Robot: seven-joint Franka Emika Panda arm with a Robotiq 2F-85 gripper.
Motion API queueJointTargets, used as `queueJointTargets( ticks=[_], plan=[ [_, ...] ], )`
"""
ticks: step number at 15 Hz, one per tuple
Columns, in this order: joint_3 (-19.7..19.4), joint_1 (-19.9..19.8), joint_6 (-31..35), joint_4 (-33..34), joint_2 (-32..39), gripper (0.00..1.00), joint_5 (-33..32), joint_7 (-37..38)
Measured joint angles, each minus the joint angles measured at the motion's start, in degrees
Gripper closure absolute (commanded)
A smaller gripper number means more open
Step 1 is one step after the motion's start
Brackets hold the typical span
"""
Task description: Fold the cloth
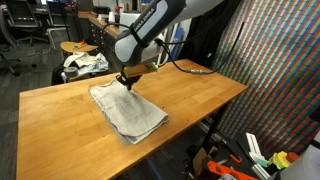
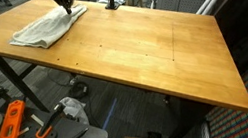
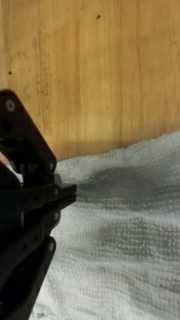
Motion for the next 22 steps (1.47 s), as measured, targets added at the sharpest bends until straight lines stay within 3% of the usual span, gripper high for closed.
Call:
queueJointTargets(
  ticks=[10,22],
  plan=[
    [-0.6,-0.3,-1.1,1.1,3.1,0.97,-0.5,-0.2],
    [-5.7,2.7,-0.9,4.5,5.5,0.97,-0.9,13.3]
  ],
)
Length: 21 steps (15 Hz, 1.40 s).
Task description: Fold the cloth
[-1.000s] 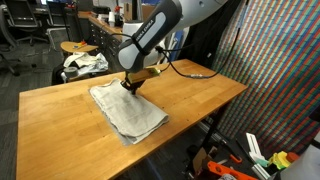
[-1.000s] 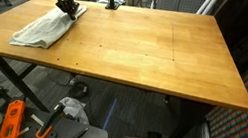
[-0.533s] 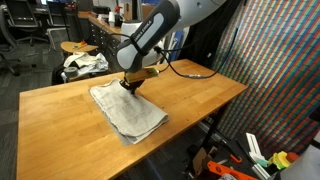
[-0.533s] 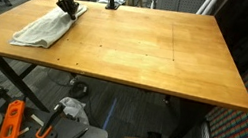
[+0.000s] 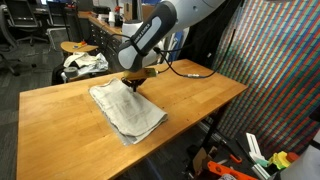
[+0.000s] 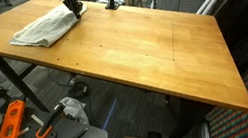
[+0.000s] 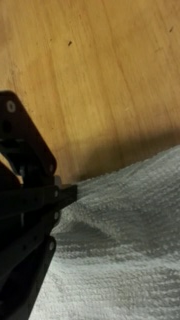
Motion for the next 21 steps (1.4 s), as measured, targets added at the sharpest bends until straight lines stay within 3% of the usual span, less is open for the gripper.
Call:
queueJointTargets(
  ticks=[3,4,5,9,15,21],
  plan=[
    [-0.9,0.2,0.0,0.6,0.4,0.98,0.0,2.6],
    [-1.1,0.2,0.0,0.7,0.5,0.89,0.0,3.3],
    [-1.2,0.0,-0.1,0.7,0.6,0.72,0.0,3.8],
    [0.2,-2.6,-1.0,0.7,0.2,0.44,3.8,2.0],
    [5.2,-10.5,-1.1,-2.2,-6.3,0.01,13.1,-10.0],
    [5.9,-10.3,-10.0,-6.2,-15.8,0.0,10.7,-14.3]
  ],
)
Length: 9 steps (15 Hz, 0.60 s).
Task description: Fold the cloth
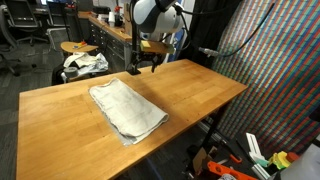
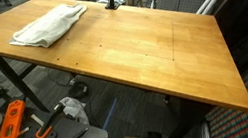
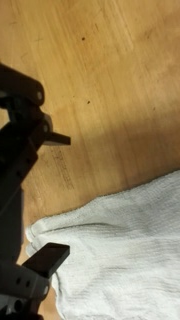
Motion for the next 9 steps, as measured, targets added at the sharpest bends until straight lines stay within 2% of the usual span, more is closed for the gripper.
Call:
queueJointTargets(
  ticks=[7,9],
  plan=[
    [3.4,5.2,-12.7,-3.6,-8.0,0.0,-7.8,3.4],
    [4.2,5.4,-13.2,-3.7,-8.3,0.0,-8.0,3.9]
  ],
)
